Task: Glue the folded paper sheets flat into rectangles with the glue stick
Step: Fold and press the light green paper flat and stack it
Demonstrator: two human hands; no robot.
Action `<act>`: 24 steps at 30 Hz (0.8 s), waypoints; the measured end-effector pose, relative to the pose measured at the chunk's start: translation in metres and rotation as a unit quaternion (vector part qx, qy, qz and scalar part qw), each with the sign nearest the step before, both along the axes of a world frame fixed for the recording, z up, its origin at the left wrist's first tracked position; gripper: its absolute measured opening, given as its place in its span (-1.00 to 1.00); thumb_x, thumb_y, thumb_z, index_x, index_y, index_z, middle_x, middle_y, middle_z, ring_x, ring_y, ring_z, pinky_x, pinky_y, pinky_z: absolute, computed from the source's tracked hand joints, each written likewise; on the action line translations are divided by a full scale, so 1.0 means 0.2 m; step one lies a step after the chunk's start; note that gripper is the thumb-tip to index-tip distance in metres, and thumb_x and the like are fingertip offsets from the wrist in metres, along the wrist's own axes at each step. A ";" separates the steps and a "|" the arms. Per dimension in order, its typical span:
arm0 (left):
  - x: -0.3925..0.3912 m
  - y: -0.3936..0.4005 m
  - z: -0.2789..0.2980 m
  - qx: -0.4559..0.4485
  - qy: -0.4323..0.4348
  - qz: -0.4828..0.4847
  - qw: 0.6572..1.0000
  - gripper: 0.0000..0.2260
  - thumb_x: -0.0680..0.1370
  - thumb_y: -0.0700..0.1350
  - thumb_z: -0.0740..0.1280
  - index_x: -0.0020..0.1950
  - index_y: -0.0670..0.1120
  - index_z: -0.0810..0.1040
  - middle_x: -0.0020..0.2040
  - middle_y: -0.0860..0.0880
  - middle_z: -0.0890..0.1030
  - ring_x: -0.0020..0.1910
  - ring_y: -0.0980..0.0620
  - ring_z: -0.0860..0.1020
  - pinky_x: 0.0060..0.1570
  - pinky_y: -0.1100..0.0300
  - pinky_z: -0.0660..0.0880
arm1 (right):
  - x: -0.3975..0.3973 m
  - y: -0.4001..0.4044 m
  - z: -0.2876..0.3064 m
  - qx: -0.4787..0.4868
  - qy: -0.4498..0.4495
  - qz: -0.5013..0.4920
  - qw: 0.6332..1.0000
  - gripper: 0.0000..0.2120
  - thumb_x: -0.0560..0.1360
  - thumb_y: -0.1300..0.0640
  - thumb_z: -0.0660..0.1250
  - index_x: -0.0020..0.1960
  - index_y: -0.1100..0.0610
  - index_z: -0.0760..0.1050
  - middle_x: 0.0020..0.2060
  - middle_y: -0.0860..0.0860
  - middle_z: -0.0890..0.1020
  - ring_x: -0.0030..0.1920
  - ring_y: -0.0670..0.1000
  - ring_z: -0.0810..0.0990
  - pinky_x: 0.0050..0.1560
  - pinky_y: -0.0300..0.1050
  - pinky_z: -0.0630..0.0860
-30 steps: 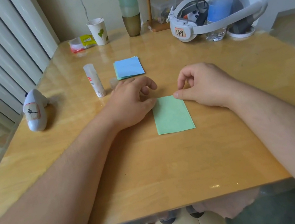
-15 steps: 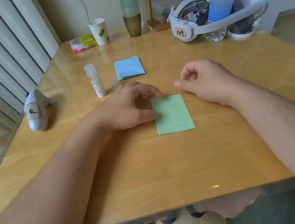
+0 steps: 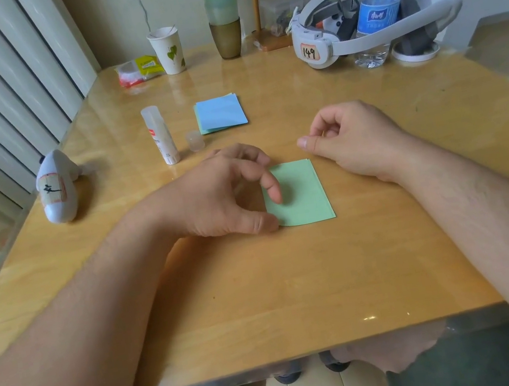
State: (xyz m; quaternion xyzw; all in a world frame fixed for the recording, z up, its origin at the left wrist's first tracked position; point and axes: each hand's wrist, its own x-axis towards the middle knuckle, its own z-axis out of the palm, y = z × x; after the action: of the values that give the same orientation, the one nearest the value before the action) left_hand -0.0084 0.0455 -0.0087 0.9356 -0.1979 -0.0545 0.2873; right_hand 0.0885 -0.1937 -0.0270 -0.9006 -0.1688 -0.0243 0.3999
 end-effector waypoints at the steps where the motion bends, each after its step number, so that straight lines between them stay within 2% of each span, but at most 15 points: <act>1: 0.00 0.00 0.00 -0.002 0.000 -0.001 1.000 -0.70 0.28 0.23 0.54 -0.01 0.29 0.68 0.32 0.22 0.42 0.37 0.17 0.41 0.38 0.16 0.36 | 0.00 0.00 0.00 0.001 0.001 -0.001 1.000 -0.73 0.49 -0.12 0.53 -0.18 0.05 0.60 -0.40 -0.11 0.43 -0.38 -0.09 0.36 -0.32 -0.13 0.29; 3: 0.00 0.00 0.00 -0.007 -0.001 -0.003 1.000 -0.76 0.31 0.22 0.51 -0.04 0.29 0.69 0.29 0.24 0.45 0.30 0.17 0.46 0.24 0.22 0.40 | 0.00 0.00 0.00 0.002 0.002 -0.002 1.000 -0.73 0.49 -0.12 0.53 -0.18 0.05 0.60 -0.41 -0.12 0.42 -0.39 -0.10 0.36 -0.32 -0.13 0.29; 5: 0.00 -0.01 0.00 -0.010 -0.003 -0.001 1.000 -0.82 0.34 0.18 0.51 -0.07 0.28 0.71 0.25 0.26 0.48 0.26 0.18 0.48 0.18 0.23 0.40 | 0.00 0.00 0.00 0.002 0.002 -0.001 1.000 -0.73 0.49 -0.13 0.53 -0.18 0.05 0.60 -0.41 -0.13 0.42 -0.39 -0.10 0.35 -0.32 -0.13 0.30; 7: 0.00 0.00 0.00 -0.018 0.001 -0.003 1.000 -0.82 0.34 0.20 0.53 -0.08 0.27 0.71 0.25 0.26 0.50 0.26 0.19 0.48 0.22 0.18 0.42 | 0.00 0.00 0.00 0.003 0.004 -0.001 1.000 -0.73 0.49 -0.13 0.53 -0.18 0.05 0.59 -0.41 -0.12 0.42 -0.38 -0.09 0.36 -0.32 -0.12 0.31; 10: -0.01 0.00 0.01 0.004 0.019 -0.019 1.000 -0.64 0.23 0.35 0.58 -0.03 0.31 0.68 0.29 0.28 0.45 0.37 0.22 0.39 0.37 0.18 0.34 | 0.00 -0.01 0.00 0.003 0.004 0.002 1.000 -0.73 0.49 -0.13 0.53 -0.17 0.06 0.60 -0.40 -0.11 0.43 -0.37 -0.09 0.37 -0.31 -0.12 0.32; 12: -0.02 -0.01 0.01 0.027 0.022 -0.021 0.999 -0.61 0.23 0.28 0.65 -0.01 0.30 0.67 0.31 0.29 0.43 0.40 0.24 0.33 0.44 0.20 0.24 | 0.00 -0.01 0.00 0.003 0.004 0.003 1.000 -0.73 0.49 -0.13 0.53 -0.16 0.06 0.60 -0.40 -0.11 0.44 -0.38 -0.10 0.36 -0.31 -0.13 0.33; 14: -0.02 -0.02 0.01 0.027 0.005 -0.019 0.999 -0.69 0.29 0.18 0.66 -0.03 0.28 0.68 0.31 0.28 0.43 0.40 0.24 0.32 0.47 0.20 0.21 | -0.01 -0.01 0.00 0.001 0.004 0.002 1.000 -0.73 0.49 -0.12 0.53 -0.15 0.06 0.61 -0.40 -0.11 0.44 -0.39 -0.11 0.36 -0.33 -0.13 0.32; 20: -0.02 -0.02 0.01 0.008 -0.037 -0.006 0.999 -0.89 0.44 0.03 0.60 -0.11 0.21 0.73 0.23 0.24 0.53 0.34 0.14 0.41 0.40 0.15 0.34 | -0.01 -0.01 0.01 0.000 0.008 0.002 1.000 -0.74 0.49 -0.12 0.53 -0.15 0.06 0.60 -0.41 -0.11 0.44 -0.39 -0.09 0.36 -0.32 -0.13 0.33; 24: -0.02 -0.03 0.01 0.017 -0.039 -0.011 0.999 -0.93 0.46 0.01 0.57 -0.12 0.17 0.72 0.21 0.26 0.55 0.35 0.16 0.39 0.34 0.25 0.34 | -0.01 0.00 0.01 -0.004 0.005 0.001 1.000 -0.75 0.50 -0.11 0.53 -0.15 0.06 0.61 -0.41 -0.12 0.44 -0.42 -0.13 0.35 -0.34 -0.13 0.33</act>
State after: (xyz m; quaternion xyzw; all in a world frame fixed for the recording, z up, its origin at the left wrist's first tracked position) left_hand -0.0114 0.0402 -0.0075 0.9395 -0.2182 -0.0249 0.2630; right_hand 0.0857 -0.1945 -0.0253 -0.9022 -0.1679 -0.0185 0.3968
